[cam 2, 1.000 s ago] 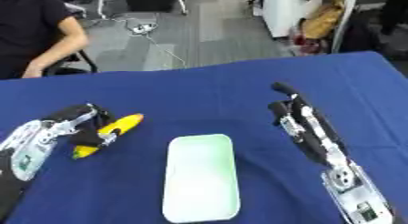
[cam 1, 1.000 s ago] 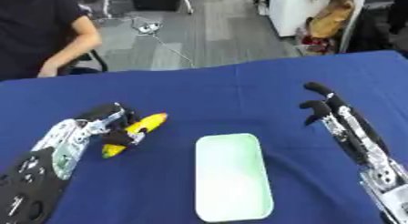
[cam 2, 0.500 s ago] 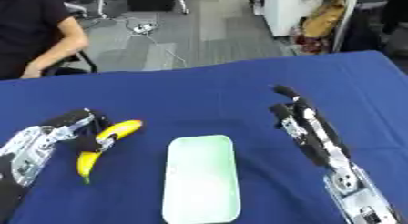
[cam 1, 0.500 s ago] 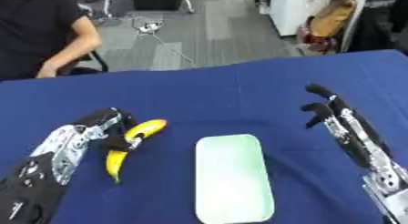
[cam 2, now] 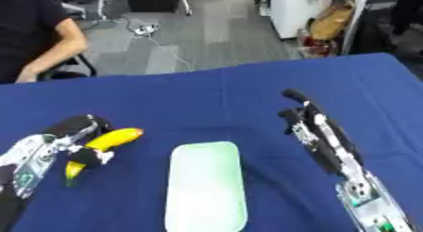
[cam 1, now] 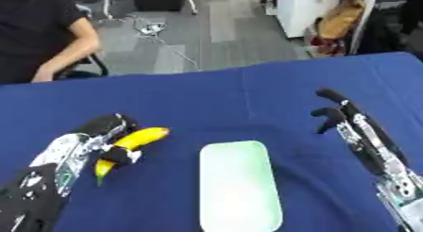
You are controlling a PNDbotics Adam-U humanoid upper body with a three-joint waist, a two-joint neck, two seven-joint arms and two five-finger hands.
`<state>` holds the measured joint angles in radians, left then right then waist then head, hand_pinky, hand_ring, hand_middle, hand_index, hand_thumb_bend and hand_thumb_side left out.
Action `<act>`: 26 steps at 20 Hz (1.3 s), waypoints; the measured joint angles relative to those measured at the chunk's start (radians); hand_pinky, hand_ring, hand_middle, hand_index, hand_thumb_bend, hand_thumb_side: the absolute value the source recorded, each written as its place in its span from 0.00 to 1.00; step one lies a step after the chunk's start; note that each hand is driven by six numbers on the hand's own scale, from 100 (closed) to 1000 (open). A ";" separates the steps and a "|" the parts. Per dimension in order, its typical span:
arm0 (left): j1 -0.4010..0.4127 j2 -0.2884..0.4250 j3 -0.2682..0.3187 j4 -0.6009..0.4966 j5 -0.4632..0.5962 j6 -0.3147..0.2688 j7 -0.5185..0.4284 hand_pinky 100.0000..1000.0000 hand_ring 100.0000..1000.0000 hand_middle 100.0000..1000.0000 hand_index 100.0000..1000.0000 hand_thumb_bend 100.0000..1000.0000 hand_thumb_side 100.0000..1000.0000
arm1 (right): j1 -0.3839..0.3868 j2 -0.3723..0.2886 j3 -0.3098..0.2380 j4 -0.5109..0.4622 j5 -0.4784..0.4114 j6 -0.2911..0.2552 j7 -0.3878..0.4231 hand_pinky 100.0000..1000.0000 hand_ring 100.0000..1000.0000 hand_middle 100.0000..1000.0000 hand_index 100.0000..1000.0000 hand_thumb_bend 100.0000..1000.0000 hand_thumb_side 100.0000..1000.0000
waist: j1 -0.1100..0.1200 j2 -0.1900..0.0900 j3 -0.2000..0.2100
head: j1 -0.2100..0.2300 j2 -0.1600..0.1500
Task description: Pick up objects on the table and place them in the box.
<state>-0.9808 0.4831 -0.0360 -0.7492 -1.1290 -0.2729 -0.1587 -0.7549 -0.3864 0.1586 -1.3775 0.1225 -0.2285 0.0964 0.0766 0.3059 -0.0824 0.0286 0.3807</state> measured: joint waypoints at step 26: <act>0.090 0.013 -0.047 -0.184 -0.003 -0.102 0.058 0.00 0.00 0.00 0.09 0.00 0.17 | 0.006 0.000 -0.007 0.000 -0.008 0.004 -0.014 0.51 0.73 0.93 1.00 0.11 0.99 | -0.005 0.000 0.021 | -0.002 0.000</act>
<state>-0.8906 0.4961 -0.0835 -0.9337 -1.1318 -0.3753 -0.1004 -0.7491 -0.3865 0.1517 -1.3774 0.1148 -0.2240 0.0821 0.0712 0.3059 -0.0614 0.0268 0.3808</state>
